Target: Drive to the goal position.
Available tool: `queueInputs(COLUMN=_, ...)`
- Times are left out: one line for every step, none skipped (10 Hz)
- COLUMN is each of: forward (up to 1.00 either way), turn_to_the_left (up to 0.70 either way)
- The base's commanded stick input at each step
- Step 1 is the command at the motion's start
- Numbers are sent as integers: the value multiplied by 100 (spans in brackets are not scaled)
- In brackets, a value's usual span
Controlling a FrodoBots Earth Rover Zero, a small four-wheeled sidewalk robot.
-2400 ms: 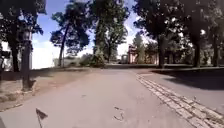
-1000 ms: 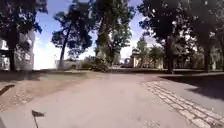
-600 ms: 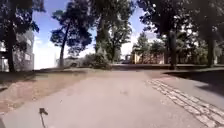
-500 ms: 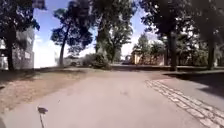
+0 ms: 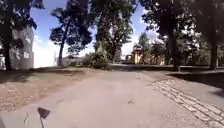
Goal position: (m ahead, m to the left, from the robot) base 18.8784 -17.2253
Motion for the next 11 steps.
queueInputs(forward=85, turn_to_the_left=0)
queueInputs(forward=85, turn_to_the_left=0)
queueInputs(forward=85, turn_to_the_left=0)
queueInputs(forward=85, turn_to_the_left=0)
queueInputs(forward=85, turn_to_the_left=0)
queueInputs(forward=85, turn_to_the_left=0)
queueInputs(forward=85, turn_to_the_left=0)
queueInputs(forward=85, turn_to_the_left=0)
queueInputs(forward=85, turn_to_the_left=0)
queueInputs(forward=85, turn_to_the_left=0)
queueInputs(forward=85, turn_to_the_left=0)
